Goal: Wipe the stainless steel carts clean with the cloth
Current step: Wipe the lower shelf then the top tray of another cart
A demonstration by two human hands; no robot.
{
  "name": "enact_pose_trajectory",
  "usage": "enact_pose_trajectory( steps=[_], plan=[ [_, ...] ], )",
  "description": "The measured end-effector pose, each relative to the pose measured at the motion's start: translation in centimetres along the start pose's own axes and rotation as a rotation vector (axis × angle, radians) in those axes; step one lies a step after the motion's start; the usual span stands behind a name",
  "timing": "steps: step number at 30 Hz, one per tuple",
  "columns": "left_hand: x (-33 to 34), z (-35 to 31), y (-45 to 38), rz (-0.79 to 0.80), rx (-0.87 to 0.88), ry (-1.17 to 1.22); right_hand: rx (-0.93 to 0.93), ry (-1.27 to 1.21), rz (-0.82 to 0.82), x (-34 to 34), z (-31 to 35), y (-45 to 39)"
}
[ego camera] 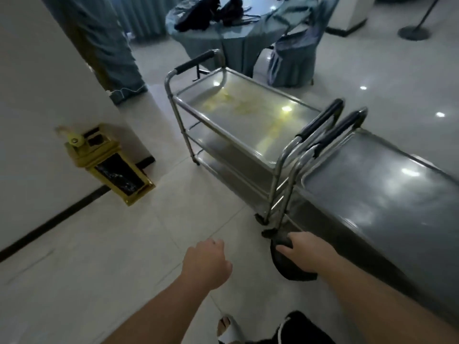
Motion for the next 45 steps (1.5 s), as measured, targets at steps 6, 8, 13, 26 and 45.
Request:
enact_pose_trajectory(
  steps=[6,8,13,26,45],
  plan=[
    [-3.5,-3.6,-6.2,0.017,0.199,-0.152,0.186,-0.14,-0.03,-0.4,-4.4,0.0],
    [-4.3,-5.1,-8.2,0.022,0.231,-0.174,0.234,-0.179,-0.04,-0.2,-6.1,-0.4],
    [-4.1,-7.8,-12.6,0.07,0.325,-0.173,0.357,-0.26,-0.006,1.8,-8.8,-1.1],
    [-0.3,-9.9,-23.1,0.299,0.657,-0.404,0.759,-0.629,-0.017,9.4,-7.4,-2.0],
    [14.7,-12.2,-30.2,0.345,0.541,-0.445,0.485,-0.455,0.083,19.9,-16.1,-12.0]
  ],
)
Point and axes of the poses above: each hand's wrist, its own y-axis away from the middle knuckle, its own x-axis out of the palm, z = x × y, the point moved 3 cm from there along -y, towards the middle knuckle, and after that the axes turned 6 degrees about x, right-handed, at the moved point
